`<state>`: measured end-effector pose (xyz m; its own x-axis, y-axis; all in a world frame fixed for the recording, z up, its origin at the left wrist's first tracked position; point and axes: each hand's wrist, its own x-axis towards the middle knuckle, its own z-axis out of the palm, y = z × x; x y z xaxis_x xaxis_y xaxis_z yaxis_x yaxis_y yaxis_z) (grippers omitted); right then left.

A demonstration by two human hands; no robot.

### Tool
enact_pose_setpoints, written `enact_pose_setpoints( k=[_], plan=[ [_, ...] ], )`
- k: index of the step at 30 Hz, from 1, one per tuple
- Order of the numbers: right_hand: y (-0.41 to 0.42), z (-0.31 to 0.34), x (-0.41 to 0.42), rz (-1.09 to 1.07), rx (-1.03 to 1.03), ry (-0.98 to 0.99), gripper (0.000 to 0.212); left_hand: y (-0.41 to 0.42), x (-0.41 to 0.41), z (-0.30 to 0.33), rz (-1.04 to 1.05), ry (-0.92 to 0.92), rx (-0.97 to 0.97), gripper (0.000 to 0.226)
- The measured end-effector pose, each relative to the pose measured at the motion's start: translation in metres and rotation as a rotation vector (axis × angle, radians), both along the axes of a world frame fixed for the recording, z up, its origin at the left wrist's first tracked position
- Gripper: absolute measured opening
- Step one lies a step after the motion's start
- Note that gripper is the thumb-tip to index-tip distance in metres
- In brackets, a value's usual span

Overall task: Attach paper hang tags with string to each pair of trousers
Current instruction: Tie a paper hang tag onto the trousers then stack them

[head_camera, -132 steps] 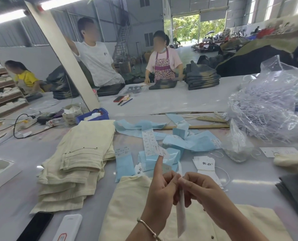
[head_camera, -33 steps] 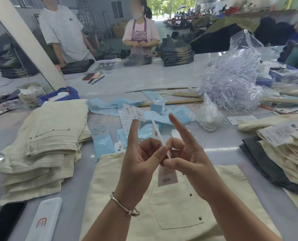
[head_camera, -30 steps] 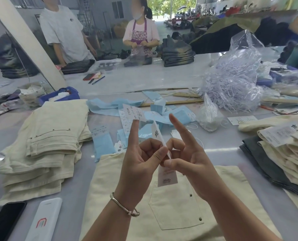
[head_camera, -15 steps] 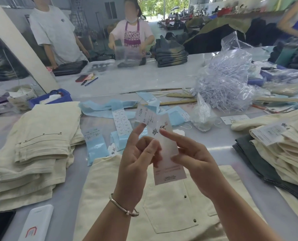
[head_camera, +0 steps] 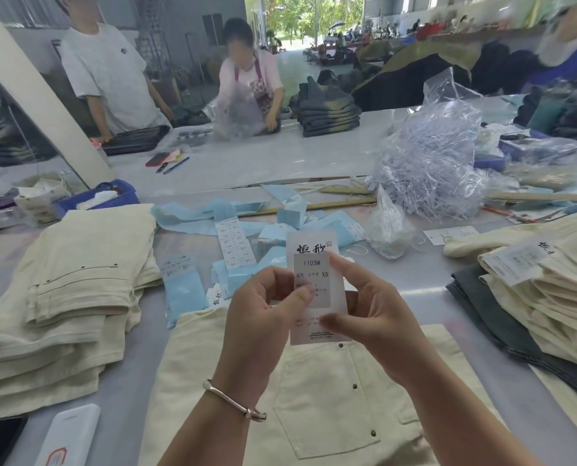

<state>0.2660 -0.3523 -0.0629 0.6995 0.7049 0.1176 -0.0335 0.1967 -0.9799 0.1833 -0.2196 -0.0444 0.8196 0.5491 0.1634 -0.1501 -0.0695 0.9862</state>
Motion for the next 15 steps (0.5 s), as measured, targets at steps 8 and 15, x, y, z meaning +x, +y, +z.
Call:
enact_pose_setpoints(
  k=[8, 15],
  plan=[
    [0.000, -0.002, -0.006, -0.027, 0.004, -0.110, 0.083, -0.006, 0.003, -0.005, 0.089, 0.068, 0.078, 0.009],
    [-0.001, -0.003, -0.015, -0.135, -0.010, -0.240, 0.082, -0.009, 0.004, -0.009, 0.160, 0.084, 0.275, 0.020]
  ],
)
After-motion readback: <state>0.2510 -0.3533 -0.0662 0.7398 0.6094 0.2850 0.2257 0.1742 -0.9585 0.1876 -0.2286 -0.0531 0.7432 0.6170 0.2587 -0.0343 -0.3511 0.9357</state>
